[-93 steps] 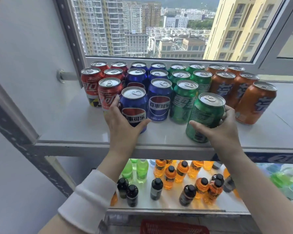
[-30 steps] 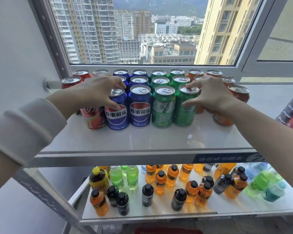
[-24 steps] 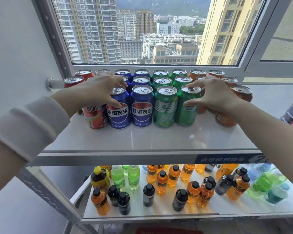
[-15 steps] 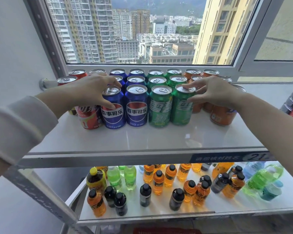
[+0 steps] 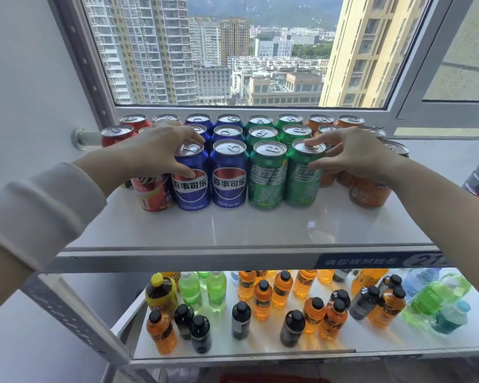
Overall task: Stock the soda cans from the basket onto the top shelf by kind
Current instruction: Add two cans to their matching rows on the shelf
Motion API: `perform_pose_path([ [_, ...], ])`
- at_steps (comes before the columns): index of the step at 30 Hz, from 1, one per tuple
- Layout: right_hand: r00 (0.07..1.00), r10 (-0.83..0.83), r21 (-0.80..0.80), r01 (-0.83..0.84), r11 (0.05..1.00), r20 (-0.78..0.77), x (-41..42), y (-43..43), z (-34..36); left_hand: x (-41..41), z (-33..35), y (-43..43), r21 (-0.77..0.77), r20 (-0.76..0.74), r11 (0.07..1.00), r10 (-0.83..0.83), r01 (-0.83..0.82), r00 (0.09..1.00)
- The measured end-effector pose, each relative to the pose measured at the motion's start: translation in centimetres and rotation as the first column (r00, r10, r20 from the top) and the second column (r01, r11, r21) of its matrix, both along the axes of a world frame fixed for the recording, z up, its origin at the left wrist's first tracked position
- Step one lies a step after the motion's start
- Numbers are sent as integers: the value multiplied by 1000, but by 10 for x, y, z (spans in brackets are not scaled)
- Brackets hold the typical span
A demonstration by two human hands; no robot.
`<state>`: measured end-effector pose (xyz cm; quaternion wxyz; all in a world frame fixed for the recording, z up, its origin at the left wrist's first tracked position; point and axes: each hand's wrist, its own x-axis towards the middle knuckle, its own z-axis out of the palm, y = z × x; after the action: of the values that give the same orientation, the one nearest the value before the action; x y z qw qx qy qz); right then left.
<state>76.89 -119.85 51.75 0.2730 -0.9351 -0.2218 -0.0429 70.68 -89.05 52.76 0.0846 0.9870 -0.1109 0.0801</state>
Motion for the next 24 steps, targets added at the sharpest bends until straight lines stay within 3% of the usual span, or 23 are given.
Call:
perform_pose_path([
  [17,996,-26,-118,36,992,84,-2,3,-12,2,-10,0,55,-3,997,61,-61,998],
  [21,994,-76,-114,85,990,82,-10,8,-16,-7,-15,-3,124,65,990,64,-72,996],
  [24,975,-152,-41,161,986,160,-21,15,-17,-16,-16,-7,90,145,994,44,-58,988],
])
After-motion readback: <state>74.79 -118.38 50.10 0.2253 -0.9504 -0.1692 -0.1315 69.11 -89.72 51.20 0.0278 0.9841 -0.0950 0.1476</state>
